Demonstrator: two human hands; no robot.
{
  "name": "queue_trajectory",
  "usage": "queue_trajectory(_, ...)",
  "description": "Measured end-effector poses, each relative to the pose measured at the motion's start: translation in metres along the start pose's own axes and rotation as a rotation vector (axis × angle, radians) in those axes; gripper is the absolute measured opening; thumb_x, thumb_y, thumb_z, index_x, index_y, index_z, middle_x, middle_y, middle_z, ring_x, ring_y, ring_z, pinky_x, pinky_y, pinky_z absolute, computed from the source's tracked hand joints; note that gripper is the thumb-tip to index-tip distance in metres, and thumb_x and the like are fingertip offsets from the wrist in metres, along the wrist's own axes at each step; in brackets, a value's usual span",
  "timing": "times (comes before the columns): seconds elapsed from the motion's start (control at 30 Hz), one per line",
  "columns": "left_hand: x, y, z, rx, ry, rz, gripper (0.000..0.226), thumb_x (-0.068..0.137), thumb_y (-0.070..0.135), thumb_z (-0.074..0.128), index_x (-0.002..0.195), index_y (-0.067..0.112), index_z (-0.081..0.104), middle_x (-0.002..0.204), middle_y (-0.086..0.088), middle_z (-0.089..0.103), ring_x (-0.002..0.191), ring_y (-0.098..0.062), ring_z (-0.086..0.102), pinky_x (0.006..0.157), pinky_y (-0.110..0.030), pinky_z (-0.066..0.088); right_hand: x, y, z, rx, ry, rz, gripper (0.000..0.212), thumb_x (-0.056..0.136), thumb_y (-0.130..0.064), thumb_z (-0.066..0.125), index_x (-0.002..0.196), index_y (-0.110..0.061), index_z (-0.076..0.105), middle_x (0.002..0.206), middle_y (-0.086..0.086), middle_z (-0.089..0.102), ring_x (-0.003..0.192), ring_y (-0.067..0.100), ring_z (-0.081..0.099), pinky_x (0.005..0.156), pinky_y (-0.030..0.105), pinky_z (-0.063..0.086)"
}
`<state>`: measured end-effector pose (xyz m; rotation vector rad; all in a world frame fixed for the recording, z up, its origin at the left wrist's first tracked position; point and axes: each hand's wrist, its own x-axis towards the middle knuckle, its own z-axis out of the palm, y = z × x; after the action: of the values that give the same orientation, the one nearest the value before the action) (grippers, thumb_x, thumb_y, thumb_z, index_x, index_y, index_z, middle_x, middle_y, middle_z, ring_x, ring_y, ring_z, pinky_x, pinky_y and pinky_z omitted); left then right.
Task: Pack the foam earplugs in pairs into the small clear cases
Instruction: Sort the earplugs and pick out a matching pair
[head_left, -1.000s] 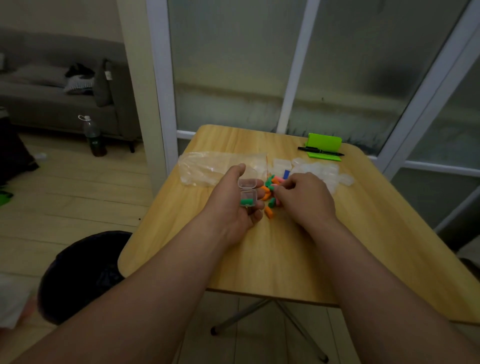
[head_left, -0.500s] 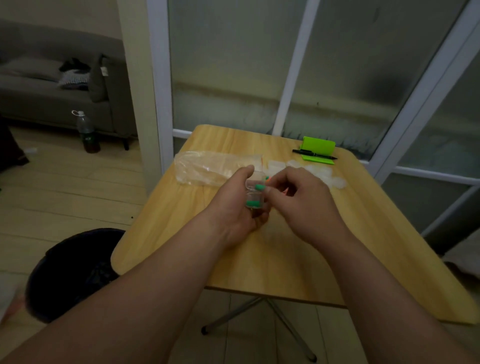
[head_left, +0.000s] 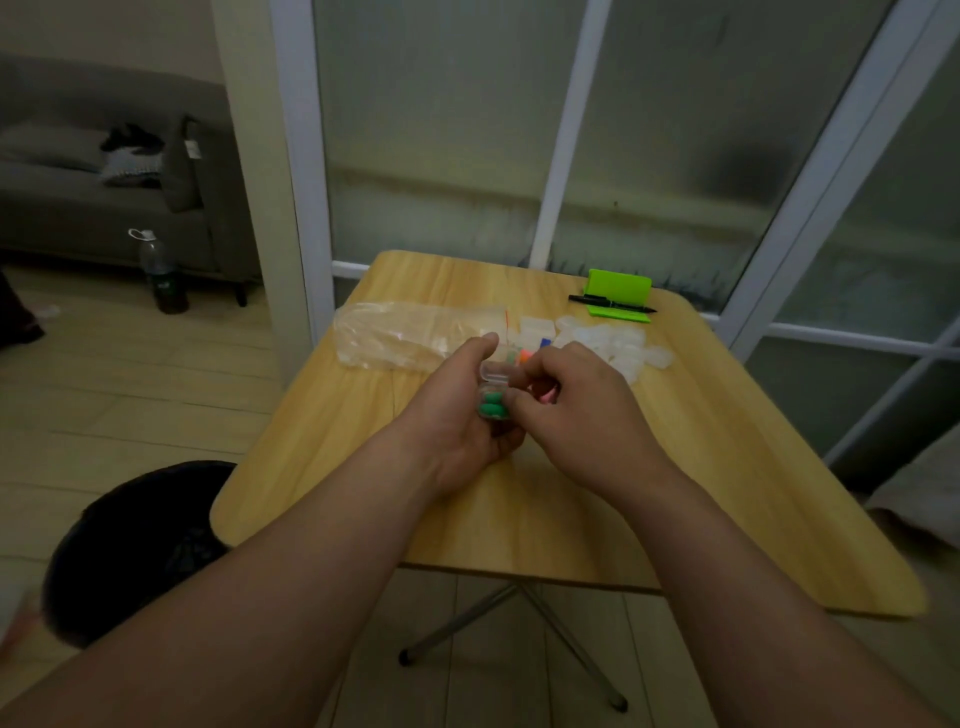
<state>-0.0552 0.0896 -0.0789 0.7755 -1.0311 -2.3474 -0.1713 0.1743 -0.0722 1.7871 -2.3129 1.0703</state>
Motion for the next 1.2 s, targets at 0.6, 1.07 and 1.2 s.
queue_trajectory(0.6, 0.0, 0.002, -0.001, -0.053, -0.054, -0.034, 0.073, 0.101, 0.065, 0.043, 0.138, 0.005, 0.064, 0.115, -0.014, 0.071, 0.105, -0.025, 0.061, 0.094, -0.035, 0.048, -0.002, -0.004, -0.006, 0.147, -0.013, -0.075, 0.033, 0.103, -0.037, 0.063, 0.135, -0.031, 0.067, 0.124, -0.016, 0.063, 0.117, 0.004, 0.055, 0.1, 0.029, 0.048)
queue_trajectory(1.07, -0.009, -0.001, 0.002, 0.017, -0.171, 0.056, 0.043, 0.1, 0.005, 0.044, 0.14, -0.002, 0.058, 0.116, -0.02, 0.071, 0.095, -0.023, 0.072, 0.08, -0.034, 0.061, -0.011, 0.007, -0.01, 0.154, -0.058, -0.058, 0.048, 0.089, -0.021, 0.083, 0.126, -0.034, 0.054, 0.12, -0.01, 0.066, 0.102, 0.002, 0.066, 0.078, 0.008, 0.049)
queue_trajectory(1.2, -0.005, -0.013, 0.009, 0.084, -0.135, 0.074, 0.037, 0.102, -0.004, 0.047, 0.136, -0.001, 0.061, 0.103, -0.017, 0.073, 0.087, -0.023, 0.073, 0.076, -0.031, 0.059, -0.018, 0.018, -0.015, 0.115, -0.13, -0.047, 0.064, 0.088, -0.026, 0.082, 0.143, -0.033, 0.051, 0.131, -0.01, 0.061, 0.113, 0.003, 0.063, 0.092, 0.016, 0.053)
